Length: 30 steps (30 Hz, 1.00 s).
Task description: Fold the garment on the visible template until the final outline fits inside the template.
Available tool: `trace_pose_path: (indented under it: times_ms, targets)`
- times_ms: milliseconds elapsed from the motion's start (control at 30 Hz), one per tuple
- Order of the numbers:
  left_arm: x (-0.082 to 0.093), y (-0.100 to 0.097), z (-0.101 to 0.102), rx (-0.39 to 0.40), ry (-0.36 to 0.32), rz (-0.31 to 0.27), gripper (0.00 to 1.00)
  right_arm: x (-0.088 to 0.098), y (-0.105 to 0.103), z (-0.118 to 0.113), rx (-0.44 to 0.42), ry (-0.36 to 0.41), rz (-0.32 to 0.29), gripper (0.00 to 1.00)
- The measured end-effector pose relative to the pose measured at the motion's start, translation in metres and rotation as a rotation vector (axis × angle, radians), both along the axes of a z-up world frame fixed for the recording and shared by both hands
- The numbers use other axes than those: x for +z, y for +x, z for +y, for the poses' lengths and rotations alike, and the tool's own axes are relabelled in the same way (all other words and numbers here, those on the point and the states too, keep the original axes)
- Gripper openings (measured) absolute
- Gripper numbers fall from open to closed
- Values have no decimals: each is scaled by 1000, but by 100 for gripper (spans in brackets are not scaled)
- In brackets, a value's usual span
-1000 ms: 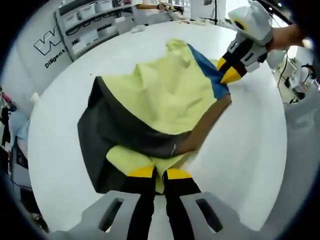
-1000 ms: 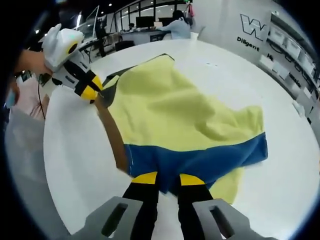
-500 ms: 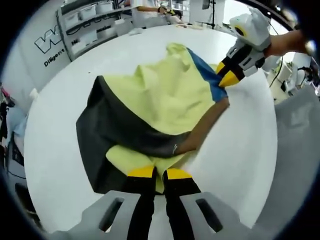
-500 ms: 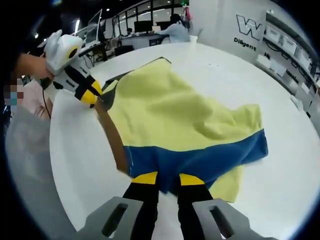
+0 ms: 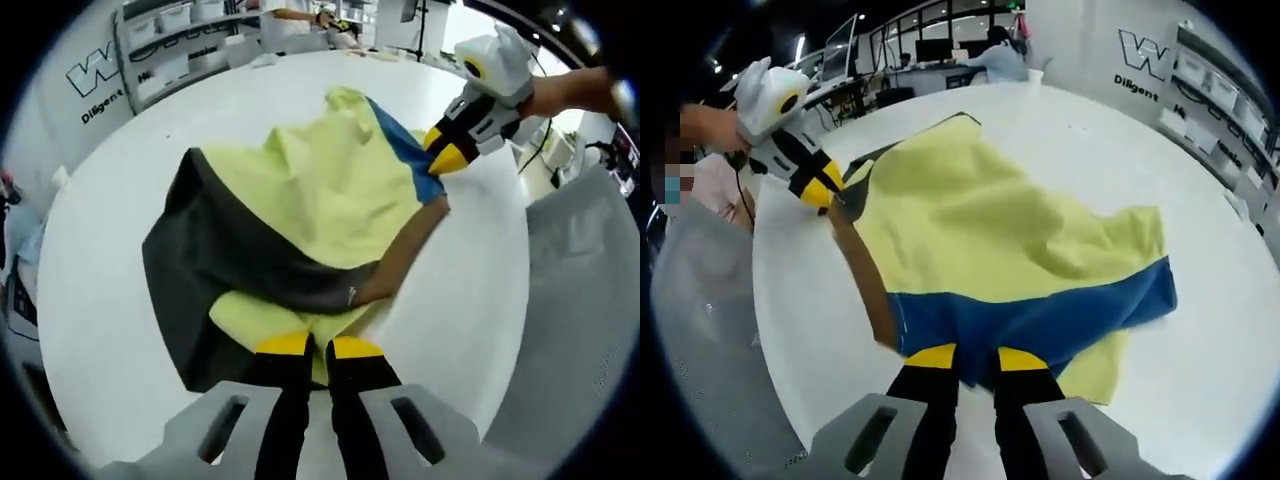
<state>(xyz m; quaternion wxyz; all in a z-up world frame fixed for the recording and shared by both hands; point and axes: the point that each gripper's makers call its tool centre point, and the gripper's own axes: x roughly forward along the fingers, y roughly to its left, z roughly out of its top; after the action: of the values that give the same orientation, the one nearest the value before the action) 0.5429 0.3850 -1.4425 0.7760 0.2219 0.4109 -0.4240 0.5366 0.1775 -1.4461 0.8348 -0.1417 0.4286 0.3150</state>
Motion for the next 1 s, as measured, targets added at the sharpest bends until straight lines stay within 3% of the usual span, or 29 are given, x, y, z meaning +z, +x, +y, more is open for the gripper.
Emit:
trace_pose_path:
  times_ms: [433, 633, 833, 1000]
  targets:
    - [1, -16, 3, -19, -24, 26, 5, 1, -27, 1, -21, 46, 19, 4]
    - [0, -29, 2, -19, -44, 81, 5, 2, -33, 1, 2, 45, 4, 4]
    - [0, -47, 3, -49, -60, 155, 4, 1, -40, 1, 12, 52, 27, 4]
    - [0, -53, 5, -86, -58, 129, 4, 2, -53, 4, 30, 74, 57, 4]
